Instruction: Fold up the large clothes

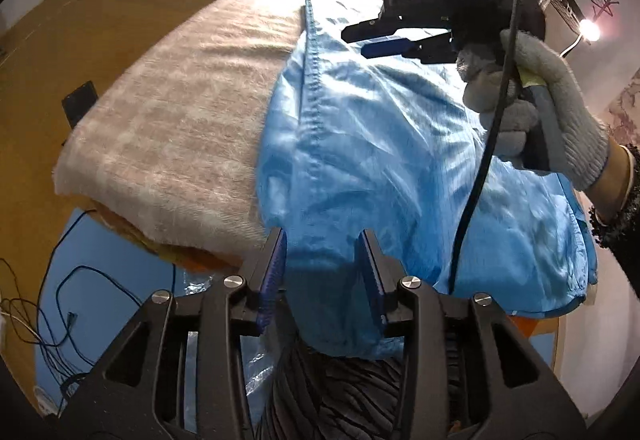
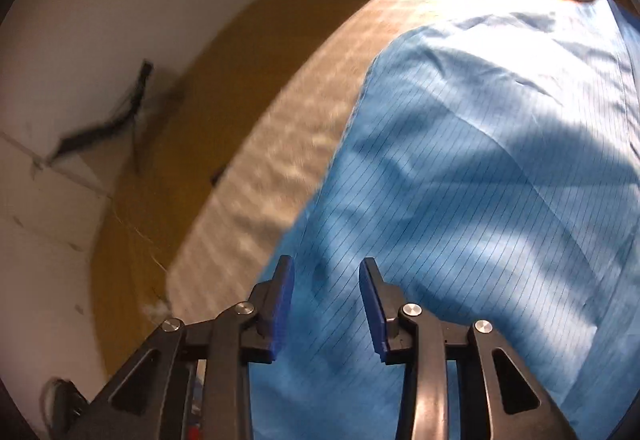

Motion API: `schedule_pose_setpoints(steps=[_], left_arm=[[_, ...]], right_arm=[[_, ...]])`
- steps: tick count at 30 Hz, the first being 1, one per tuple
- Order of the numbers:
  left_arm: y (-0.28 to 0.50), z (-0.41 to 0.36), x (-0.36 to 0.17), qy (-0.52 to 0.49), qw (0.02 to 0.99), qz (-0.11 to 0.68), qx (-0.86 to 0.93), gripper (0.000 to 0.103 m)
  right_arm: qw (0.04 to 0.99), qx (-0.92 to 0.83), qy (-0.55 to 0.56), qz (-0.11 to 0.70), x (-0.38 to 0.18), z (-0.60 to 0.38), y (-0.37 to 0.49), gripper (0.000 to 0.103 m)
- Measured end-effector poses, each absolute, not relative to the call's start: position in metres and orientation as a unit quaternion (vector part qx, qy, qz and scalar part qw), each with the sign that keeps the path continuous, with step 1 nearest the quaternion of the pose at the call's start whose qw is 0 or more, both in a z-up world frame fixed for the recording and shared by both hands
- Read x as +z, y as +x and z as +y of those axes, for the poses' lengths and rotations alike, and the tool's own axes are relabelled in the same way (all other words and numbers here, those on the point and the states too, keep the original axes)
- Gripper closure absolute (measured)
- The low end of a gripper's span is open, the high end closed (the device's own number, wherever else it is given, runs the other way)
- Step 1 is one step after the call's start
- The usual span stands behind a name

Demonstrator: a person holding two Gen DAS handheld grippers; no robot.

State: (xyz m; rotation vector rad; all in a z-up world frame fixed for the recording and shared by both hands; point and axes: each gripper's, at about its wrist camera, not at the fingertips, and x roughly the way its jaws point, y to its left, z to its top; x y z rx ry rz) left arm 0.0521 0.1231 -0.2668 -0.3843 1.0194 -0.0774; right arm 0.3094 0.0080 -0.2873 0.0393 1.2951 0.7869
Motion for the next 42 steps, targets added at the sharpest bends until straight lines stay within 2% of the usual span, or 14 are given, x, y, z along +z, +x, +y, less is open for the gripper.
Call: schedule_pose_setpoints(steps=[3,5,10,18,24,30,31,33,34,35,42], left_arm=[[0.058,0.116,-0.27,-0.168,0.855,0.489,-0.028,0.069],[0.057,0.117,-0.271,-0.169,0.856,0.488,-0.03,0.094],[0.053,0.123,-0.27,-0.159,0.86,0.485,-0.026,0.094],[0.063,0.121,-0.277,-0.144,0.859,0.491,-0.018,0.094],[0.064,0.119,-0.278,-0.131,0.861,0.491,-0.016,0.094],[0.047,0.146,-0.266,-0.195,0.866,0.46,-0.006,0.094],[0.044,0.154,-0.266,-0.215,0.864,0.455,-0.006,0.092],[0.043,0.167,-0.271,-0.249,0.854,0.456,-0.004,0.08],[0.042,0.172,-0.273,-0.265,0.848,0.458,-0.002,0.059],[0.042,0.176,-0.275,-0.281,0.845,0.455,-0.003,0.049],[0.056,0.178,-0.286,-0.316,0.833,0.454,-0.021,0.048]], right_arm=[[0.736,0.357,-0.019,0.575,-0.274,0.007,0.296,0.067],[0.743,0.36,-0.032,0.564,-0.263,-0.002,0.288,0.067],[0.74,0.385,-0.066,0.547,-0.247,-0.034,0.257,0.067],[0.719,0.36,-0.135,0.578,-0.285,-0.064,0.204,0.068],[0.734,0.32,-0.139,0.583,-0.293,-0.099,0.183,0.07],[0.742,0.329,-0.136,0.568,-0.278,-0.105,0.169,0.07],[0.744,0.334,-0.129,0.564,-0.275,-0.104,0.165,0.07],[0.746,0.356,-0.105,0.552,-0.263,-0.105,0.157,0.069],[0.746,0.362,-0.1,0.55,-0.26,-0.105,0.153,0.07],[0.744,0.369,-0.096,0.548,-0.258,-0.102,0.148,0.07],[0.734,0.369,-0.123,0.557,-0.278,-0.078,0.133,0.07]])
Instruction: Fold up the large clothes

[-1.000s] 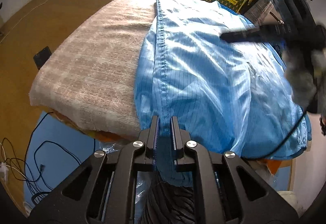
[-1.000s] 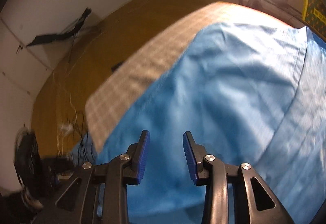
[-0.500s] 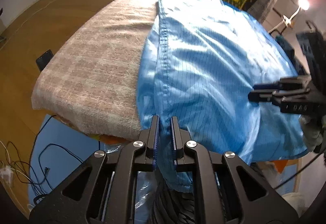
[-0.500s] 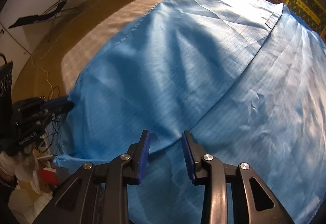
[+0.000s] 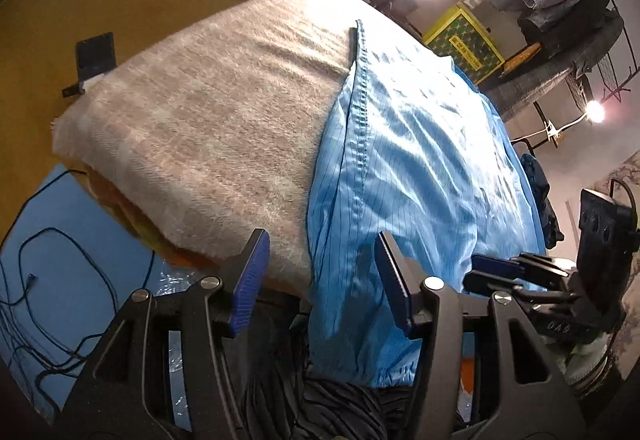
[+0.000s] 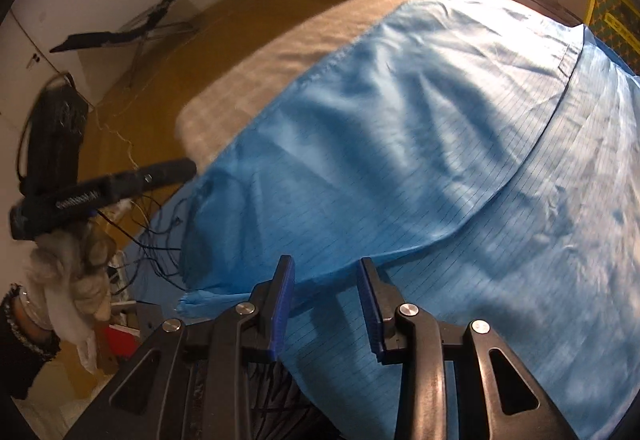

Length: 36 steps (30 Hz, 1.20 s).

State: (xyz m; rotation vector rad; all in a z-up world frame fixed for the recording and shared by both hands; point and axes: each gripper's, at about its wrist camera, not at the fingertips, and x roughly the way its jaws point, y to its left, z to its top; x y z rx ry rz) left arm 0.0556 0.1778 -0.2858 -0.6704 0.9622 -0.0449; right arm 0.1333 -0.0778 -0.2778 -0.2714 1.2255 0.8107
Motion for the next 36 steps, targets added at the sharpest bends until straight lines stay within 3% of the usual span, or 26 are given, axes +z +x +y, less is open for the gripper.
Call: schedule_pose_setpoints(steps=[7,9,11,13,23,36], left_arm=[[0.082,0.175,-0.296,-0.333,0.824,0.456,-0.037,0.048],[0.087,0.171,-0.296,-0.331,0.825,0.456,-0.047,0.059],[0.094,0.164,-0.298,-0.322,0.823,0.464,-0.063,0.092],[0.096,0.157,-0.294,-0.309,0.831,0.458,-0.066,0.097],[0.089,0.13,-0.252,-0.229,0.878,0.416,-0.064,0.1],[0.09,0.094,-0.229,-0.138,0.898,0.412,-0.066,0.102]], right_arm=[[0.732,0.368,-0.086,0.566,-0.278,-0.078,0.146,0.065],[0.739,0.364,-0.072,0.562,-0.271,-0.081,0.152,0.051],[0.748,0.358,-0.053,0.556,-0.261,-0.084,0.163,0.045],[0.752,0.354,-0.032,0.555,-0.252,-0.087,0.176,0.044],[0.768,0.325,0.013,0.552,-0.223,-0.045,0.267,0.043],[0.741,0.285,-0.049,0.606,-0.278,0.048,0.319,0.044]])
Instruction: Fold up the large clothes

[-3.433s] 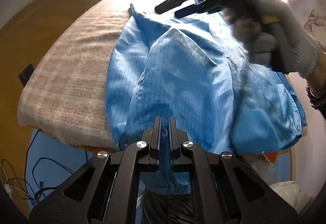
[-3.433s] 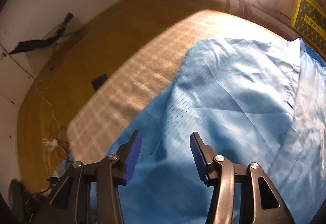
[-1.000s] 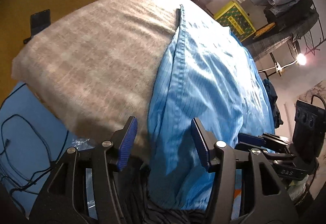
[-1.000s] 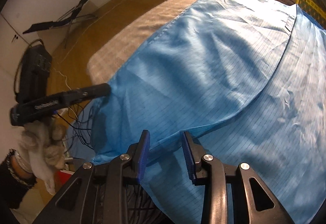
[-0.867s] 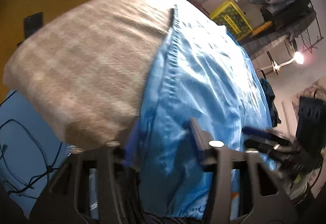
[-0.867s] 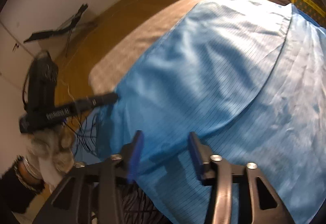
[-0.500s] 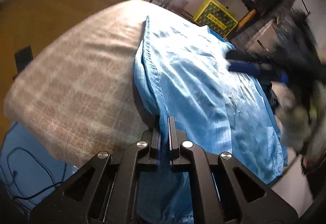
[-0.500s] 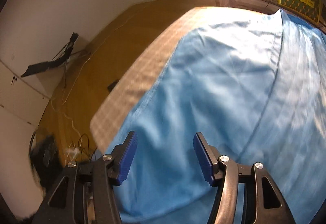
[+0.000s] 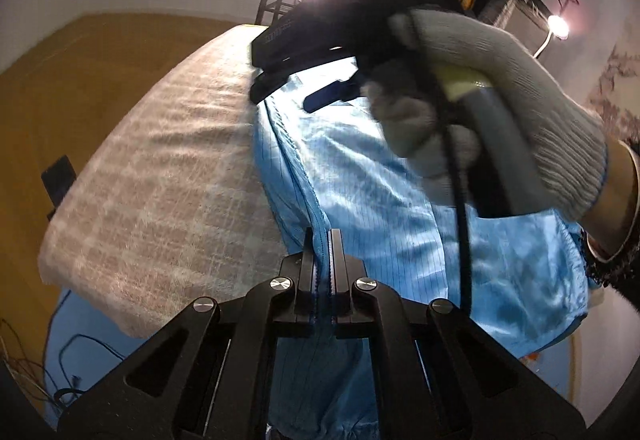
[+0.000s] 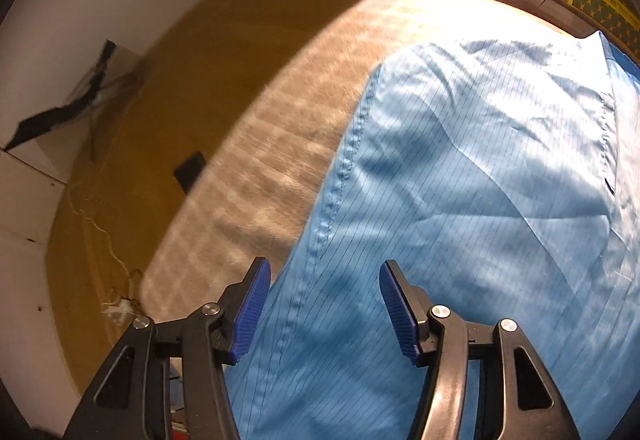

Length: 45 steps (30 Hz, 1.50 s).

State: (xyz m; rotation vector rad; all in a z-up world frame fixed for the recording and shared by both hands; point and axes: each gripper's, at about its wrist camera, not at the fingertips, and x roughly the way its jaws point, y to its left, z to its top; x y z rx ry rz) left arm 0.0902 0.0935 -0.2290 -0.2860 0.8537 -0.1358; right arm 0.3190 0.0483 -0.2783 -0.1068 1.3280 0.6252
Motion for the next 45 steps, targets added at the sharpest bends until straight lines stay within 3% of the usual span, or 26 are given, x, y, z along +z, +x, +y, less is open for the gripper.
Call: schedule_pose_setpoints(steps=[8,15,18,35,45], left_arm=[[0.095,0.078,-0.227,-0.111,0.902,0.412,-0.066,0.102],[0.097,0.065,-0.222,-0.087,0.904,0.412,-0.069,0.103],[0.097,0.055,-0.217,-0.068,0.907,0.408,-0.076,0.103],[0.09,-0.022,-0.195,0.008,0.906,0.392,-0.159,0.103],[0.083,-0.066,-0.207,0.056,0.888,0.412,-0.199,0.103]], right_arm=[[0.732,0.264,-0.111,0.619,-0.3,0.071,0.331,0.044],[0.735,0.252,-0.129,0.616,-0.309,0.066,0.337,0.095],[0.737,0.263,-0.079,0.618,-0.306,0.045,0.346,0.103],[0.753,0.291,0.205,0.553,-0.275,-0.128,0.358,0.103],[0.704,0.229,0.385,0.551,-0.331,-0.226,0.353,0.103]])
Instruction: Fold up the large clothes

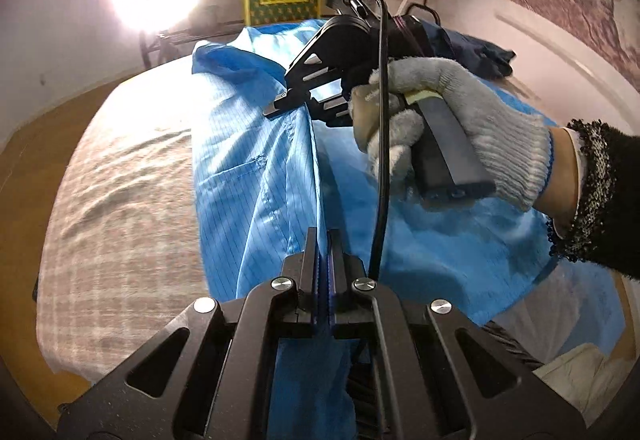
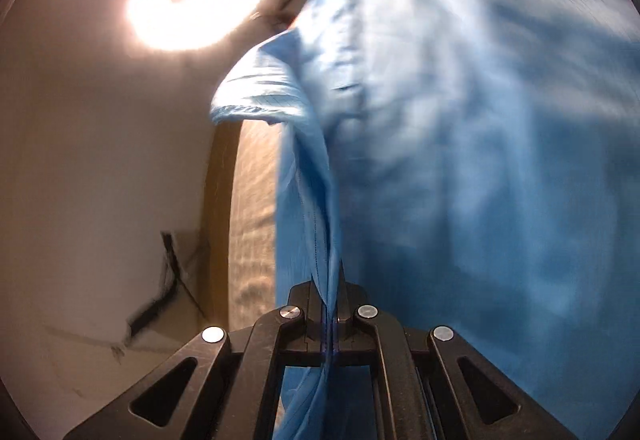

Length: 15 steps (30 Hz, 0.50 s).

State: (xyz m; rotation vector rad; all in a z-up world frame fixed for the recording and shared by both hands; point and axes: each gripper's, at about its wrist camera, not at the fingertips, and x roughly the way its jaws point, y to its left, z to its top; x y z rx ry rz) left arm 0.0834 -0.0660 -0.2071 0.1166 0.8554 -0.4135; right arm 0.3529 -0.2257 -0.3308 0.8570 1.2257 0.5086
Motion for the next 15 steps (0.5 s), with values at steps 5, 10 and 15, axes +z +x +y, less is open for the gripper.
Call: schedule_pose_setpoints(steps=[5,10,15], left_arm=[[0.079,-0.078,-0.215,0.063,0.88,0.422,-0.208,0.103],[0.08,-0.078,-0.217,0.047,0.875,0.433,-0.214,0.103],[0.072,-0.055,-0.204,0.003,0.87,0.442,-0.219,0.102]], right_arm=[[0.71,0.21,0.367,0.563,-0.34,-0.232,0.355,0.103],[0.744,0.216,0.292,0.561,-0.318,-0.219,0.371,0.103],[0.761,0.212,0.199,0.58,-0.307,-0.195,0.386,0.103]])
